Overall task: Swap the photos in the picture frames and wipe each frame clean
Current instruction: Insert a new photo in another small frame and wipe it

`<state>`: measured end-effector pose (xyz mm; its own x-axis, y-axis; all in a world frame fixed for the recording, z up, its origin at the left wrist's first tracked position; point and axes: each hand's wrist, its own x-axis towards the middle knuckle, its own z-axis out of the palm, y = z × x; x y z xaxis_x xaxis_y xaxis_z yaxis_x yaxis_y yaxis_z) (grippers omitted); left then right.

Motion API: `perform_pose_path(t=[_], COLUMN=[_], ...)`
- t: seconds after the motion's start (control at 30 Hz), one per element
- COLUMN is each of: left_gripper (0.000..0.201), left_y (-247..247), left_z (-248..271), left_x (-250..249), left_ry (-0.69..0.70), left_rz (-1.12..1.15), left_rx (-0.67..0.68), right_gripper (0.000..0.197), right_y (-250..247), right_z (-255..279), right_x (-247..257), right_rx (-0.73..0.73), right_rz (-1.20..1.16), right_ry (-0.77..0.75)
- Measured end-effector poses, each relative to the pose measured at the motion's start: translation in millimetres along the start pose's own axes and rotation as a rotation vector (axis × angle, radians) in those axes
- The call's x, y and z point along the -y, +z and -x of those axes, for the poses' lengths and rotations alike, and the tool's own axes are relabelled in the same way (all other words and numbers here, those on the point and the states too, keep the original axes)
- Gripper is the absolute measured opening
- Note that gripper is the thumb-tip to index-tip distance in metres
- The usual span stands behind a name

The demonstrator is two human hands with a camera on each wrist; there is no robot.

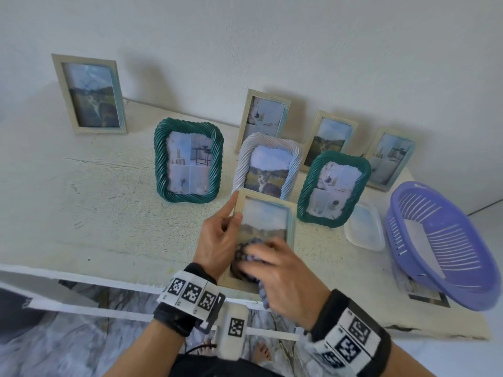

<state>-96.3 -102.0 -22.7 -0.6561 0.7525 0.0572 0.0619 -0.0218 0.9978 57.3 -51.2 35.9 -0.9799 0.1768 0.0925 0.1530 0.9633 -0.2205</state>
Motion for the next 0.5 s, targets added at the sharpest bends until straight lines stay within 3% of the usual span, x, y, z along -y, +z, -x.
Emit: perform_pose_path(t=[0.07,0.13,0.2,0.27,0.4,0.5], left_gripper=[0.045,0.045,0.044,0.044,0.043,0.044], left_y=[0.2,1.0,2.0,0.4,-3.7,-4.2], left_z=[1.2,3.3,1.0,-2.0,-4.3,-1.4], left_x=[-1.7,-0.9,-2.6,-3.5,-1.5,1.1], left_ry=[0.008,-0.001,-0.013,-0.015,-0.016,-0.019], left_rz=[-0.007,-0.002,0.020,0.030,0.006,0.008], left_rx=[-0.019,-0.016,0.001,0.016,0.006,-0.014], right_gripper=[0.030,0.027,0.037,0.050,0.037,0.039], right_y=[-5.2,-10.8,-15.2,-14.1,-8.2,-7.2], right_z=[5.3,1.9,-5.3,-9.3,11.4,25.1], right_x=[-4.0,-26.2,-48.5,-51.9,-24.6,-25.0], right_rx=[0.046,0.011,-0.040,-0.034,0.001,0.075], right_rz=[-0.017,-0.027,0.011,0.032,0.027,-0.032], right_ry=[-0.051,0.054,0.186,0.222,0.054,-0.064])
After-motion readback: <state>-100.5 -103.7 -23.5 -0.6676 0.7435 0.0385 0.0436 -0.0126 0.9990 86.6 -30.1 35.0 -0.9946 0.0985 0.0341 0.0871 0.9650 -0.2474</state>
